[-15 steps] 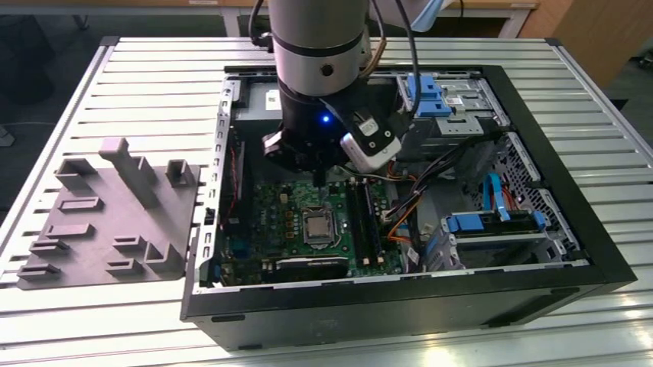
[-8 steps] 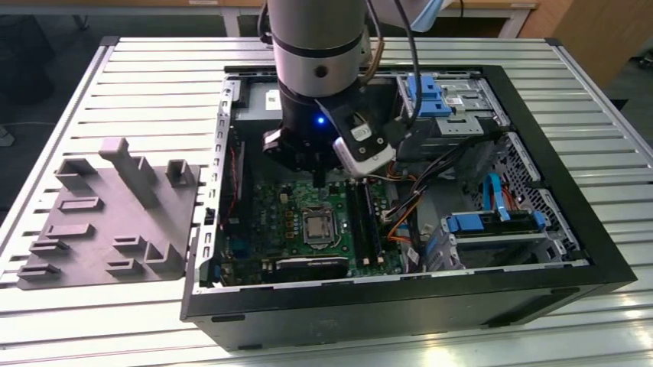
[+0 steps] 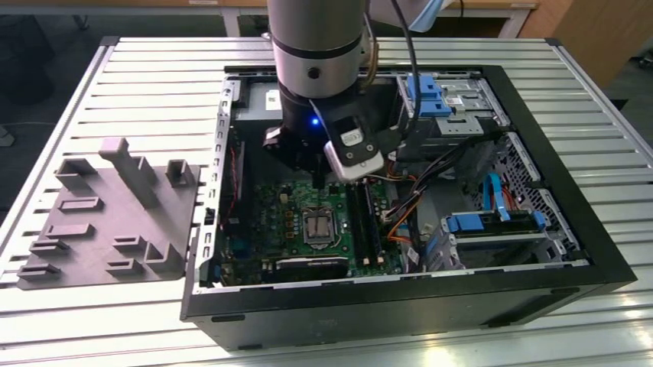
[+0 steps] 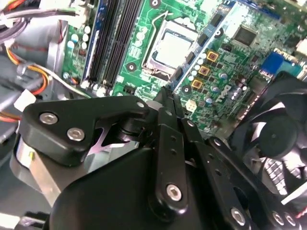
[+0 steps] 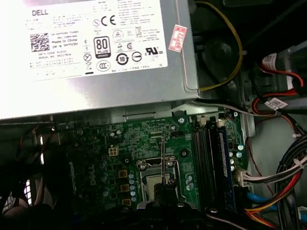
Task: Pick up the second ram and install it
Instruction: 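Insert the second ram into the second slot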
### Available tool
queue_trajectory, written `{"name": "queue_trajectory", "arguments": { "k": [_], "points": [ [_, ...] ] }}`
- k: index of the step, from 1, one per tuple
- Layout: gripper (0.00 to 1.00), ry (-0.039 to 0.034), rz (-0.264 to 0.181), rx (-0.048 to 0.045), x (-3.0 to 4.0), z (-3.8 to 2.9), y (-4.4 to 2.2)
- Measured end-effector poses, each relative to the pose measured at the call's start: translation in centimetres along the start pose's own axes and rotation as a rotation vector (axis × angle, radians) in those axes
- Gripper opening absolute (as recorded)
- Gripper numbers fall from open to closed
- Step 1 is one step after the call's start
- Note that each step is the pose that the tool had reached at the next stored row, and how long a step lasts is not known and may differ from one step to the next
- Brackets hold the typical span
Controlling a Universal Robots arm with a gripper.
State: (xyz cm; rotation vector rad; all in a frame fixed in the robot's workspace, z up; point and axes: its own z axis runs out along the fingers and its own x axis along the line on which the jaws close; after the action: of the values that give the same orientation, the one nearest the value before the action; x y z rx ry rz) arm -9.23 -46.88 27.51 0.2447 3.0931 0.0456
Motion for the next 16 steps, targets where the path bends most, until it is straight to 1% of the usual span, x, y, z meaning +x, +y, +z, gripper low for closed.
{"name": "queue_trajectory", "arguments": {
  "k": [16],
  "points": [
    [0.12, -0.0098, 0.276, 0.0139, 0.01, 0.19, -0.01]
  ]
}}
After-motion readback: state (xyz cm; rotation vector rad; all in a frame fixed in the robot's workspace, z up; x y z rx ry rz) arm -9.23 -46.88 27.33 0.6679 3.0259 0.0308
